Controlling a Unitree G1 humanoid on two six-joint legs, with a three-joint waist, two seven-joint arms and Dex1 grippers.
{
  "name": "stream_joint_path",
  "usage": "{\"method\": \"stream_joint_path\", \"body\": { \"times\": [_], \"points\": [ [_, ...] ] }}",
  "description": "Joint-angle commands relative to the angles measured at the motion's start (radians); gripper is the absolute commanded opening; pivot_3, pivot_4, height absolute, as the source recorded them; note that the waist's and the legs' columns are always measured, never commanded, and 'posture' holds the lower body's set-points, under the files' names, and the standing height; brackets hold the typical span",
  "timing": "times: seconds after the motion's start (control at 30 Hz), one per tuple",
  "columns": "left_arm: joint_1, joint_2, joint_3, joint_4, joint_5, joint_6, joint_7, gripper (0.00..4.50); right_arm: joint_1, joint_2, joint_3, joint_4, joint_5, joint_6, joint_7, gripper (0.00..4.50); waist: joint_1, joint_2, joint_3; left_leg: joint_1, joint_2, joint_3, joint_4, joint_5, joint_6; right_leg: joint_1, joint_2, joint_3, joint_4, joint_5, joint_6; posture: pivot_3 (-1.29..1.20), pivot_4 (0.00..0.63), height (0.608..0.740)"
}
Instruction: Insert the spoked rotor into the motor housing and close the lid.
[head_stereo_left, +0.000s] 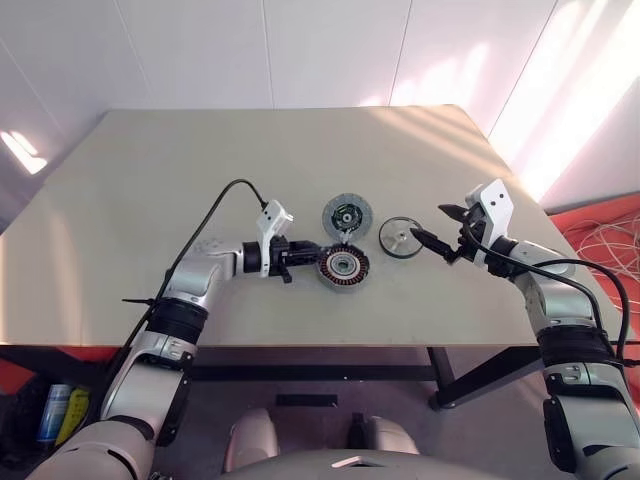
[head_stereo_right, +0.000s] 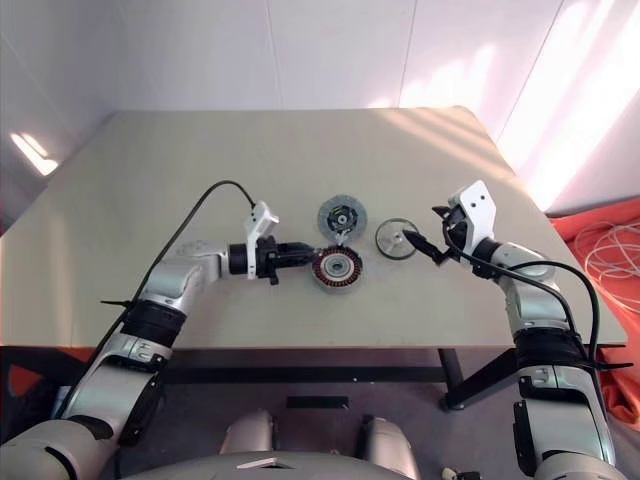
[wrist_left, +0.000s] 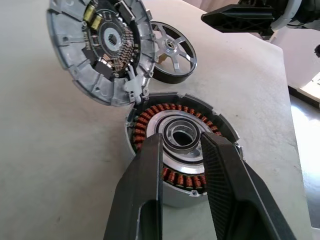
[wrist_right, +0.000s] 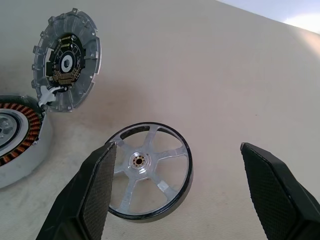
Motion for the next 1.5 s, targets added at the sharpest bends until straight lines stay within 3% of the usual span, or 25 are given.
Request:
{"method": "stream_joint_path", "body": {
  "times": [0.03, 0.37, 1.5],
  "points": [
    [-0.05, -0.011, -0.028, 0.028, 0.026, -0.041, -0.023, 0.78, -0.006, 0.0, -0.026, -0.034, 0.014, -0.026, -0.008, 4.5, 0.001, 0.0, 0.0, 0.0, 0.0, 0.0, 0.0, 0.0, 0.0, 0.0, 0.0, 0.0, 0.0, 0.0, 0.0, 0.0, 0.0, 0.74],
    [-0.105, -0.035, -0.078, 0.123, 0.093, -0.118, -0.043, 0.78, 0.009, 0.002, -0.03, -0.047, 0.021, -0.031, -0.023, 4.5, 0.002, 0.0, 0.0, 0.0, 0.0, 0.0, 0.0, 0.0, 0.0, 0.0, 0.0, 0.0, 0.0, 0.0, 0.0, 0.0, 0.0, 0.74],
    [-0.119, -0.091, -0.089, 0.185, 0.175, -0.199, -0.028, 0.78, 0.022, 0.013, -0.028, -0.066, 0.029, -0.033, -0.038, 4.5, 0.003, 0.0, 0.0, 0.0, 0.0, 0.0, 0.0, 0.0, 0.0, 0.0, 0.0, 0.0, 0.0, 0.0, 0.0, 0.0, 0.0, 0.74]
  ]
}}
